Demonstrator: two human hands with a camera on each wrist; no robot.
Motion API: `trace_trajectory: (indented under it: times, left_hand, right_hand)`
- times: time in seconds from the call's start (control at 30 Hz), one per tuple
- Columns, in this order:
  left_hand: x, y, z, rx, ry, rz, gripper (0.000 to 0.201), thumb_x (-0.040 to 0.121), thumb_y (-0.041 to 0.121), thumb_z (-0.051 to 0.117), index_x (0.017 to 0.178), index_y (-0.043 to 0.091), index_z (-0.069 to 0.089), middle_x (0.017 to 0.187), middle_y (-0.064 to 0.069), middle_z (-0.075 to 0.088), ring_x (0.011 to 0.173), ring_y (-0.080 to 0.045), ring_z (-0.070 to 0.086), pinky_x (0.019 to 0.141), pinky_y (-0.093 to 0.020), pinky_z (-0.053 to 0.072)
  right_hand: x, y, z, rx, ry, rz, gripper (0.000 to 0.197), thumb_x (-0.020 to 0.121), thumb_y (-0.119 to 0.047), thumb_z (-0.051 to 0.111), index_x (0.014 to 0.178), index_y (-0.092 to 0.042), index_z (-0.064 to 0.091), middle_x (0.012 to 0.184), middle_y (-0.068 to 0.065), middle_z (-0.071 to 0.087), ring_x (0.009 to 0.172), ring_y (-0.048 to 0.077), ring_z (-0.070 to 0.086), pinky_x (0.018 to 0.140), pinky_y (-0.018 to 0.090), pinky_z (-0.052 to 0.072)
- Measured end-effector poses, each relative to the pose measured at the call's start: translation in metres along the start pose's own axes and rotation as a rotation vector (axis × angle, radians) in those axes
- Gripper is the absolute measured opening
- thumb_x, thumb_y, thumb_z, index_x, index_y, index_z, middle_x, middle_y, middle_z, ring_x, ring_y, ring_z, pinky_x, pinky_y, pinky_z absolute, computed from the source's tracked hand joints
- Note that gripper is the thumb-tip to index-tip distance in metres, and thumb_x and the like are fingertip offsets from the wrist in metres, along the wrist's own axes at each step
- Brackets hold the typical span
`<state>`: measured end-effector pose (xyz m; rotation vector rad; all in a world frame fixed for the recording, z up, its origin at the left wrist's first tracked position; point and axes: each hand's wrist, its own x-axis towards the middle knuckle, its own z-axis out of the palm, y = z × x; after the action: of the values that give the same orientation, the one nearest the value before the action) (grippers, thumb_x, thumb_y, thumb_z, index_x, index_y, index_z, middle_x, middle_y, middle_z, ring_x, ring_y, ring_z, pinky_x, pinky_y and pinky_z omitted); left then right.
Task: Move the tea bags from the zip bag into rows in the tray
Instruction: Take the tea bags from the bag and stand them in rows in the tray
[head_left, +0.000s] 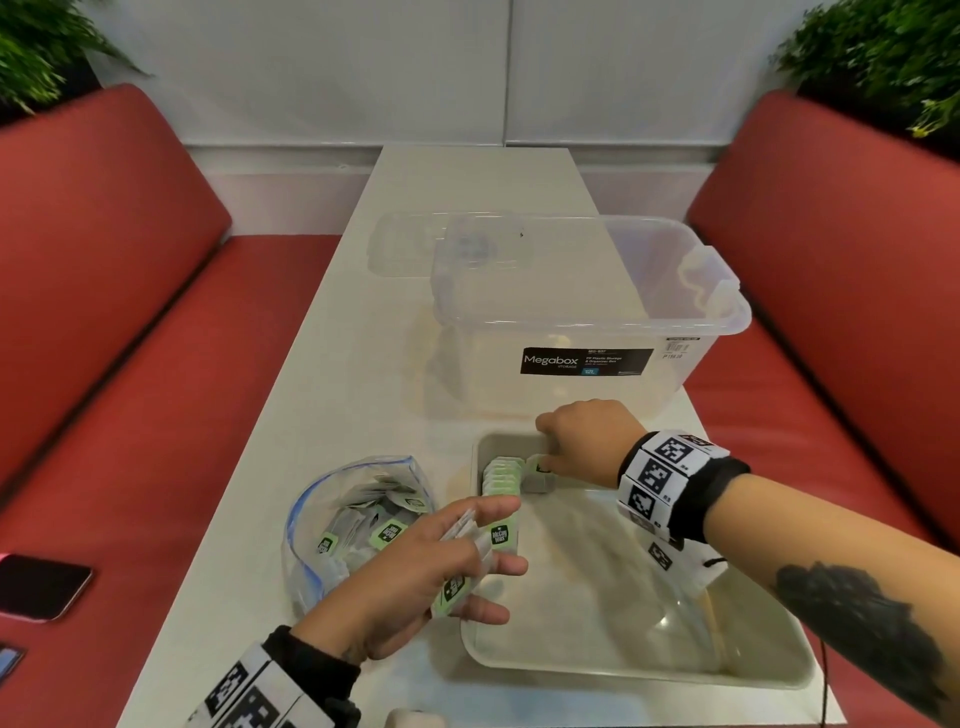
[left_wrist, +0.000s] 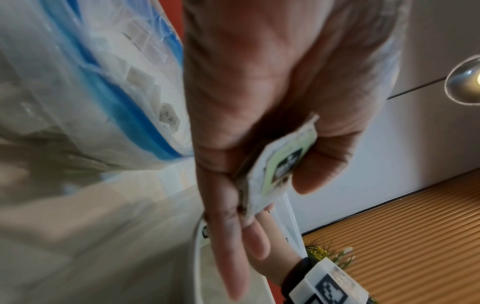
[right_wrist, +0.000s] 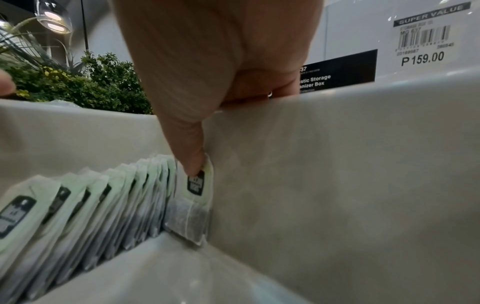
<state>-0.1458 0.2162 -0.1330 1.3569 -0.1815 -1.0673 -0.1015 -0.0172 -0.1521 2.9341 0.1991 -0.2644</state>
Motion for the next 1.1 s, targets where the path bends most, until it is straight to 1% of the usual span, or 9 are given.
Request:
trace_trajectory:
  times: [0.6, 0.7, 0.77, 0.83, 0.87, 0.93, 1.0, 1.03, 1.1]
  left_hand:
    - [-0.001, -0.001, 0.002, -0.087, 0.009, 0.002, 0.055, 0.066, 0.006, 0.049, 0.119, 0.015, 0.061, 0.128, -0.008, 0.056, 0.11, -0.021, 0.063, 0.075, -0.045, 0.056]
    - [-0.001, -0.001, 0.0, -0.195, 0.022, 0.009, 0.05, 0.068, 0.006, 0.051, 0.116, 0.012, 0.063, 0.127, -0.003, 0.059, 0.109, -0.024, 0.064, 0.073, -0.047, 0.056]
    - [-0.001, 0.002, -0.001, -0.306, 0.029, 0.013, 0.048, 0.069, 0.008, 0.052, 0.116, 0.01, 0.063, 0.125, -0.005, 0.062, 0.108, -0.026, 0.064, 0.073, -0.048, 0.056]
    - [-0.001, 0.006, -0.001, -0.449, 0.044, 0.014, 0.045, 0.07, 0.01, 0.056, 0.115, 0.009, 0.061, 0.122, -0.009, 0.064, 0.106, -0.027, 0.065, 0.071, -0.05, 0.057]
    - [0.0, 0.008, -0.002, -0.537, 0.054, 0.017, 0.041, 0.073, 0.01, 0.06, 0.114, 0.008, 0.061, 0.12, -0.011, 0.065, 0.103, -0.027, 0.066, 0.071, -0.052, 0.057]
    - [0.002, 0.012, -0.005, -0.717, 0.071, 0.019, 0.033, 0.078, 0.018, 0.055, 0.107, 0.006, 0.063, 0.117, -0.015, 0.066, 0.096, -0.03, 0.068, 0.071, -0.058, 0.055]
    - [0.004, 0.014, -0.007, -0.855, 0.066, 0.025, 0.03, 0.079, 0.023, 0.051, 0.1, 0.007, 0.065, 0.109, -0.018, 0.067, 0.091, -0.032, 0.069, 0.072, -0.062, 0.049]
    - [0.005, 0.014, -0.007, -0.899, 0.059, 0.032, 0.029, 0.079, 0.024, 0.051, 0.096, 0.006, 0.067, 0.104, -0.018, 0.068, 0.088, -0.032, 0.069, 0.071, -0.062, 0.049]
    - [0.006, 0.014, -0.005, -0.912, 0.067, 0.055, 0.029, 0.079, 0.025, 0.051, 0.083, 0.005, 0.072, 0.09, -0.016, 0.068, 0.08, -0.029, 0.068, 0.067, -0.058, 0.053]
  right_hand:
    - [-0.001, -0.001, 0.002, 0.08, -0.02, 0.036, 0.037, 0.088, -0.041, 0.053, 0.117, -0.018, 0.048, 0.105, 0.006, 0.062, 0.095, 0.028, 0.059, 0.066, 0.029, 0.037]
    - [-0.002, 0.0, 0.001, 0.11, -0.026, 0.048, 0.038, 0.087, -0.041, 0.054, 0.118, -0.019, 0.048, 0.105, 0.006, 0.062, 0.094, 0.027, 0.059, 0.067, 0.029, 0.037]
    - [-0.003, 0.0, -0.002, 0.141, -0.03, 0.067, 0.041, 0.086, -0.043, 0.057, 0.119, -0.02, 0.048, 0.109, 0.004, 0.061, 0.096, 0.026, 0.058, 0.069, 0.029, 0.039]
    - [-0.008, -0.001, -0.012, 0.187, 0.034, 0.083, 0.044, 0.083, -0.043, 0.059, 0.12, -0.022, 0.048, 0.115, 0.0, 0.057, 0.102, 0.023, 0.056, 0.072, 0.028, 0.039]
    - [-0.012, -0.002, -0.019, 0.22, 0.11, 0.079, 0.043, 0.083, -0.042, 0.06, 0.119, -0.023, 0.05, 0.115, -0.002, 0.055, 0.103, 0.021, 0.055, 0.072, 0.027, 0.037]
    - [-0.021, -0.011, -0.036, 0.326, 0.317, 0.013, 0.034, 0.083, -0.039, 0.062, 0.111, -0.022, 0.056, 0.108, -0.005, 0.056, 0.1, 0.018, 0.055, 0.069, 0.026, 0.036]
    - [-0.033, -0.027, -0.055, 0.499, 0.466, -0.152, 0.021, 0.082, -0.032, 0.065, 0.1, -0.022, 0.062, 0.097, -0.006, 0.058, 0.091, 0.017, 0.057, 0.068, 0.029, 0.044]
    - [-0.04, -0.038, -0.064, 0.572, 0.493, -0.258, 0.017, 0.081, -0.029, 0.066, 0.096, -0.022, 0.065, 0.093, -0.006, 0.06, 0.087, 0.015, 0.058, 0.067, 0.032, 0.048]
    - [-0.052, -0.059, -0.075, 0.599, 0.489, -0.477, 0.018, 0.078, -0.022, 0.067, 0.095, -0.023, 0.07, 0.095, -0.004, 0.063, 0.086, 0.016, 0.059, 0.065, 0.03, 0.051]
